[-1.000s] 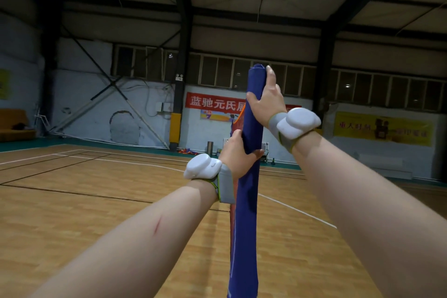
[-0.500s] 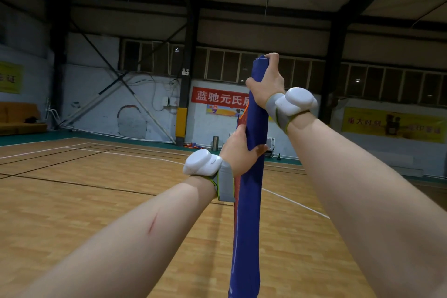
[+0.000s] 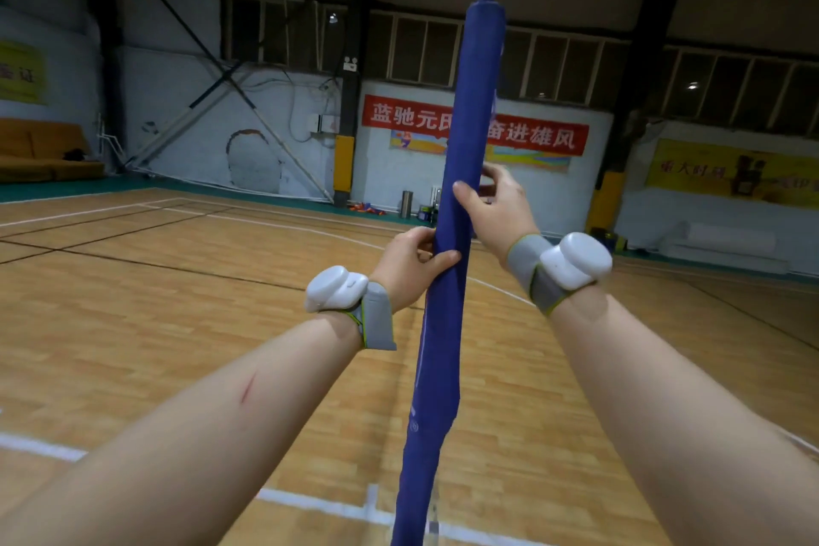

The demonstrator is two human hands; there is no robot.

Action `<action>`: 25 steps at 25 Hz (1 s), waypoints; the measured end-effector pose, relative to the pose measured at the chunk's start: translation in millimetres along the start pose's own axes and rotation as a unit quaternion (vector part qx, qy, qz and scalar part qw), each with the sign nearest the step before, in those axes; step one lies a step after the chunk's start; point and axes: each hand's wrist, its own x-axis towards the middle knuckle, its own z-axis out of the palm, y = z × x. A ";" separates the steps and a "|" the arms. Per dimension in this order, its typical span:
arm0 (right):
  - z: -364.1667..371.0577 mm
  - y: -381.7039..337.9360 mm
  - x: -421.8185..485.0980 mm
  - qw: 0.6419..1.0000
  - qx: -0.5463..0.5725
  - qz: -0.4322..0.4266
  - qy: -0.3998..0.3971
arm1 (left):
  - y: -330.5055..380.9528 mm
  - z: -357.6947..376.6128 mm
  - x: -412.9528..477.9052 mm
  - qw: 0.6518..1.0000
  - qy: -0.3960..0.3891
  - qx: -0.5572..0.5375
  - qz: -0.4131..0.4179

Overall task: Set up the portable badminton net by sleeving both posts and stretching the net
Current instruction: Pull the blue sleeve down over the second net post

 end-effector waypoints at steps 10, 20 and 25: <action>11.1 62.8 -86.6 0.993 0.022 0.097 -0.064 | -53.2 22.4 -65.1 0.995 -0.022 -0.059 -0.075; 61.2 160.1 -205.5 0.952 0.002 0.296 -0.077 | -155.9 57.7 -129.1 0.977 -0.078 0.012 -0.199; 90.1 200.7 -244.3 0.923 -0.017 0.376 -0.085 | -204.1 66.8 -156.2 0.954 -0.129 0.039 -0.268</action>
